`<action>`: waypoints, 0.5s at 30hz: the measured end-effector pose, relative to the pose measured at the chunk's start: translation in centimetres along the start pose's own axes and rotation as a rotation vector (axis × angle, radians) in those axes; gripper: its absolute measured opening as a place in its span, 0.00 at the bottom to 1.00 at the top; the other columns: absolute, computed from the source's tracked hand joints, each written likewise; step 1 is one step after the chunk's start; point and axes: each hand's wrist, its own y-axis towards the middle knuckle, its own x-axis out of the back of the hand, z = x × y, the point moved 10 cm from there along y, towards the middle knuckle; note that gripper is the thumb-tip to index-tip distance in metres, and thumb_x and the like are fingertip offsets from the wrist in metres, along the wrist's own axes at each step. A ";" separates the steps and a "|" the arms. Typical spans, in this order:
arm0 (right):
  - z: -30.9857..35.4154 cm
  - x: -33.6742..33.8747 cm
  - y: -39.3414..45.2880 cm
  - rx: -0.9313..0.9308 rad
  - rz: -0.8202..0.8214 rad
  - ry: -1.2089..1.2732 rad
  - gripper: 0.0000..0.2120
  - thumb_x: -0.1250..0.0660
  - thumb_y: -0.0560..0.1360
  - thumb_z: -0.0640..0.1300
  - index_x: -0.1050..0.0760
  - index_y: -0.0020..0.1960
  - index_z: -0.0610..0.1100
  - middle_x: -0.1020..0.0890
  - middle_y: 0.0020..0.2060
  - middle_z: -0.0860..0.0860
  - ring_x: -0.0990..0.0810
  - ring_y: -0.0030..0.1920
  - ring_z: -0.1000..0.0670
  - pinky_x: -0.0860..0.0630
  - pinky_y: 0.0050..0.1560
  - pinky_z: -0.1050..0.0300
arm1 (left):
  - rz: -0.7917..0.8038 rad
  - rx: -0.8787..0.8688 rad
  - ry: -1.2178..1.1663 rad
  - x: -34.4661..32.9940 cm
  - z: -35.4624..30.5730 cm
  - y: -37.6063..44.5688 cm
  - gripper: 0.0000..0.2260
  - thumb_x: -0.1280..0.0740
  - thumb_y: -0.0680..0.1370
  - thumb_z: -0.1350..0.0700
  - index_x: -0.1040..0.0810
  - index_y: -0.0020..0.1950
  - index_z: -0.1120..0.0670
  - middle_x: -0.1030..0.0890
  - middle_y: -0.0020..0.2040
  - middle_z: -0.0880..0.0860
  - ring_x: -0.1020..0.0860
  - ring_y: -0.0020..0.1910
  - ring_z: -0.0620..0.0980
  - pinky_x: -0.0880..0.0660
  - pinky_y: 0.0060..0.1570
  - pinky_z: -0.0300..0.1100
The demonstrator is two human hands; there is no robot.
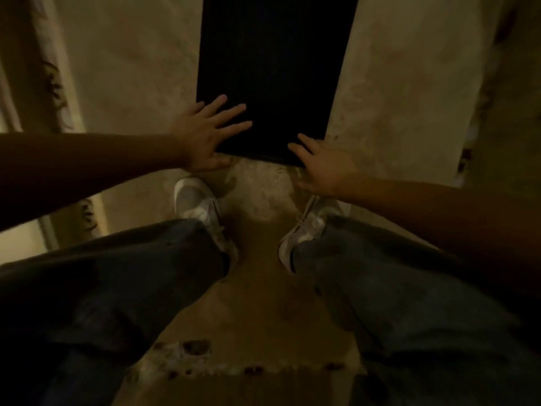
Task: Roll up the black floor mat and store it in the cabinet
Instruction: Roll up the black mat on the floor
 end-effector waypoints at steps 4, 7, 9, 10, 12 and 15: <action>-0.3 -1.7 3.0 0.137 -0.093 -0.052 0.34 0.30 0.77 0.55 0.40 0.77 0.46 0.36 0.72 0.40 0.31 0.67 0.38 0.21 0.55 0.43 | -0.027 -0.108 0.118 -3.4 0.5 3.0 0.32 0.38 0.75 0.38 0.33 0.73 0.56 0.35 0.69 0.61 0.35 0.65 0.61 0.30 0.56 0.53; -0.8 -2.2 3.8 0.215 -0.162 -0.025 0.26 0.31 0.78 0.51 0.32 0.72 0.44 0.30 0.64 0.39 0.28 0.59 0.39 0.22 0.52 0.43 | -0.044 -0.236 0.086 -5.3 -0.4 3.8 0.27 0.29 0.72 0.43 0.27 0.63 0.58 0.30 0.58 0.60 0.31 0.53 0.59 0.30 0.45 0.50; -1.1 -2.1 4.0 0.259 -0.215 0.002 0.22 0.31 0.79 0.48 0.29 0.71 0.43 0.28 0.62 0.39 0.26 0.57 0.39 0.22 0.51 0.42 | -0.134 -0.303 0.057 -5.1 -0.9 4.0 0.24 0.24 0.69 0.49 0.25 0.58 0.61 0.26 0.52 0.62 0.28 0.47 0.61 0.27 0.41 0.52; -1.2 -2.1 4.0 0.288 -0.235 0.011 0.21 0.31 0.79 0.47 0.27 0.70 0.43 0.27 0.61 0.39 0.25 0.55 0.39 0.22 0.50 0.42 | -0.172 -0.321 0.043 -4.9 -1.0 4.0 0.21 0.23 0.69 0.52 0.24 0.56 0.62 0.25 0.50 0.62 0.27 0.44 0.62 0.26 0.38 0.52; -1.2 -2.1 4.0 0.350 -0.271 0.008 0.20 0.31 0.79 0.46 0.25 0.69 0.43 0.24 0.59 0.40 0.23 0.53 0.40 0.22 0.49 0.44 | -0.217 -0.334 0.026 -4.6 -0.9 4.2 0.17 0.24 0.69 0.58 0.23 0.54 0.62 0.25 0.48 0.62 0.26 0.41 0.61 0.25 0.34 0.52; -1.4 -1.7 3.6 0.405 -0.331 0.046 0.18 0.30 0.78 0.44 0.22 0.67 0.42 0.21 0.56 0.41 0.21 0.49 0.41 0.21 0.47 0.46 | -0.257 -0.329 0.004 -4.1 -0.5 3.8 0.16 0.27 0.70 0.59 0.23 0.55 0.62 0.25 0.48 0.62 0.25 0.40 0.60 0.26 0.30 0.49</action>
